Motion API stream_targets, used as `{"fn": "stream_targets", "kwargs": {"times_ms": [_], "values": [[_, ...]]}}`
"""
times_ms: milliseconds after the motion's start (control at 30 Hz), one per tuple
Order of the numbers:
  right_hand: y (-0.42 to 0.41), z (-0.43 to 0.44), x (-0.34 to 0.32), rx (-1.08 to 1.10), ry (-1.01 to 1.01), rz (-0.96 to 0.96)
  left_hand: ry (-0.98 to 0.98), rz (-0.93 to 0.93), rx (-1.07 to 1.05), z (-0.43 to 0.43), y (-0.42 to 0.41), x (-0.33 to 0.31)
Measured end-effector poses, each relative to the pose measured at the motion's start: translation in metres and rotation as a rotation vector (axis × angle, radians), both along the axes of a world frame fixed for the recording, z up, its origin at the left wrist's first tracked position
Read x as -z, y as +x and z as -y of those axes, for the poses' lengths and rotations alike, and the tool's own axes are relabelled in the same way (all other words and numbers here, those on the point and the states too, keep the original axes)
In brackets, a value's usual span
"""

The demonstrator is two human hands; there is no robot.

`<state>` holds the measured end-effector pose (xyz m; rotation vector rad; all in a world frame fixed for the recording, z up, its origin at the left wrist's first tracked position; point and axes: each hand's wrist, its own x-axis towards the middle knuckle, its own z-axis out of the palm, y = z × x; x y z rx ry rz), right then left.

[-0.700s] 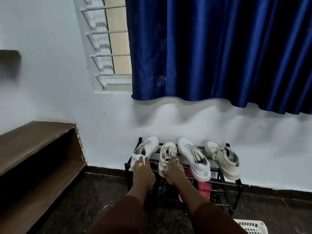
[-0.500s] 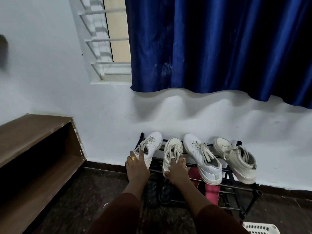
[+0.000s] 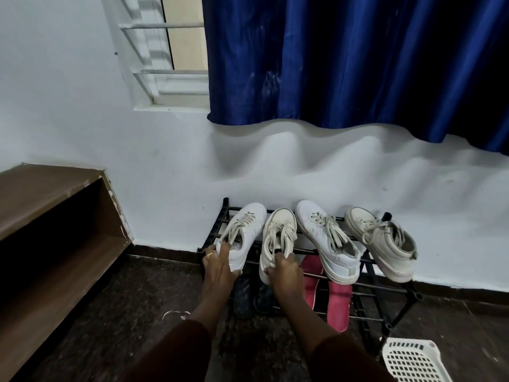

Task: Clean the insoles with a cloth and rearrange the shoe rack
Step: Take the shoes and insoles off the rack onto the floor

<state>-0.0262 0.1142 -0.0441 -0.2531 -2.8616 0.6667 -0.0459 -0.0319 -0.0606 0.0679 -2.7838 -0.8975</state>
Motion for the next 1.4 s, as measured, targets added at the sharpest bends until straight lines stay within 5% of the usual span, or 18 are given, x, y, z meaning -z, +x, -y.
{"fn": "stream_targets", "kwargs": {"times_ms": [400,767,1000,1233,1400], "values": [[0.146,0.006,0.001,-0.165,0.058,-0.021,-0.066,-0.046,-0.099,0.005,0.165,0.003],[0.24,0.03,0.107,-0.3,-0.014,0.205,-0.101,0.053,-0.091,0.039,0.271,0.108],[0.244,0.034,0.146,-0.252,-0.022,0.451,-0.158,0.002,-0.114,0.05,0.268,0.171],[0.195,0.036,0.212,-0.201,-0.103,0.522,-0.251,0.226,-0.051,0.046,0.219,0.226],[0.14,0.035,0.252,-0.199,-0.108,0.593,-0.139,0.389,-0.096,0.034,0.164,0.274]]}}
